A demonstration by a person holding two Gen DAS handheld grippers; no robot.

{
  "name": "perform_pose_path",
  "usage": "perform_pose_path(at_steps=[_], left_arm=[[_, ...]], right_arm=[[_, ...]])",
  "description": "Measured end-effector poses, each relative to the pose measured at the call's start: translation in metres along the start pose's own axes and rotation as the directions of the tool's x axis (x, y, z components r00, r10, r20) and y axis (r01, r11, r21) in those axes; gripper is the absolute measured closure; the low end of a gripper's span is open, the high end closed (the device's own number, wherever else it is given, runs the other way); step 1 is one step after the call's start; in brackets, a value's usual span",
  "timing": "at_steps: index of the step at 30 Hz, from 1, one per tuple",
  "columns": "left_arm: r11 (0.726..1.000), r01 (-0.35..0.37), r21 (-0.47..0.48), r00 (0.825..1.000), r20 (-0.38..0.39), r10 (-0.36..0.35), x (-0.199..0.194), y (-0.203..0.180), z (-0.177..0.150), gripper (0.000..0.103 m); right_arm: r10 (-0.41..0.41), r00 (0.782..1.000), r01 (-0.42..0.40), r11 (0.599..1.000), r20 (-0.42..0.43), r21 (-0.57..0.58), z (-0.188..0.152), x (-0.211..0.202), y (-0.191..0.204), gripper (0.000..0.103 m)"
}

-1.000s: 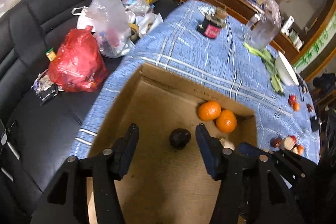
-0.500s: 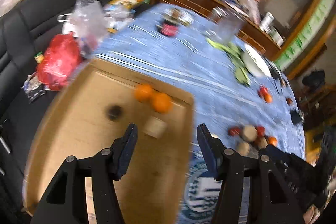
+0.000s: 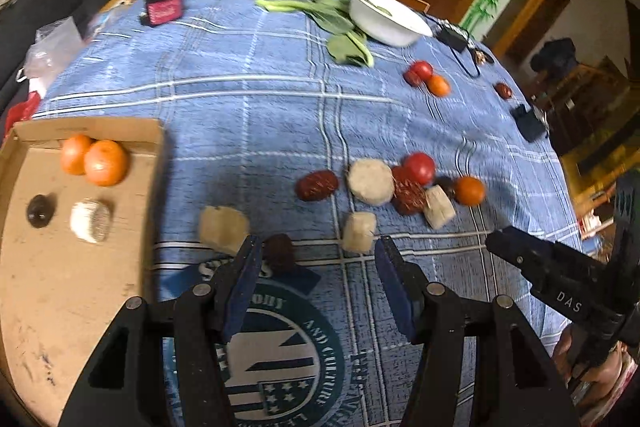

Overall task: Organize fruits
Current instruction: 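Grasp a beige cube with the left tool while the right grasps a round beige piece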

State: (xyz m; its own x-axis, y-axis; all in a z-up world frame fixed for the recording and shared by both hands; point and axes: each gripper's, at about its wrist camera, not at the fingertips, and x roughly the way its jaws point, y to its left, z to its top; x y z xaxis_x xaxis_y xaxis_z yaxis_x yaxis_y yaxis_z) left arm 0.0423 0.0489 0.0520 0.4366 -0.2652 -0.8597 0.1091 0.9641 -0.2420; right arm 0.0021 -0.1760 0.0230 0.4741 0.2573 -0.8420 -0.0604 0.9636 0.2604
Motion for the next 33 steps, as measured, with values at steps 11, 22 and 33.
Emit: perform_pose_path(at_steps=[11,22,33], left_arm=[[1.000,0.003,-0.025,1.000,0.008,-0.003,0.006,0.021,0.004,0.046],[0.998,0.042,0.053,0.999,-0.010,-0.042,0.013,0.005,0.006,0.048],[0.987,0.052,0.151,0.997,-0.064,-0.043,0.049,-0.027,0.006,0.074]], right_arm=[[0.032,0.999,-0.033,0.998,-0.009,-0.062,0.016,0.027,0.027,0.062],[0.016,0.999,-0.019,0.994,-0.037,-0.104,0.026,0.057,0.044,0.062],[0.031,0.999,-0.034,0.997,-0.034,-0.073,0.027,0.059,0.036,0.072]])
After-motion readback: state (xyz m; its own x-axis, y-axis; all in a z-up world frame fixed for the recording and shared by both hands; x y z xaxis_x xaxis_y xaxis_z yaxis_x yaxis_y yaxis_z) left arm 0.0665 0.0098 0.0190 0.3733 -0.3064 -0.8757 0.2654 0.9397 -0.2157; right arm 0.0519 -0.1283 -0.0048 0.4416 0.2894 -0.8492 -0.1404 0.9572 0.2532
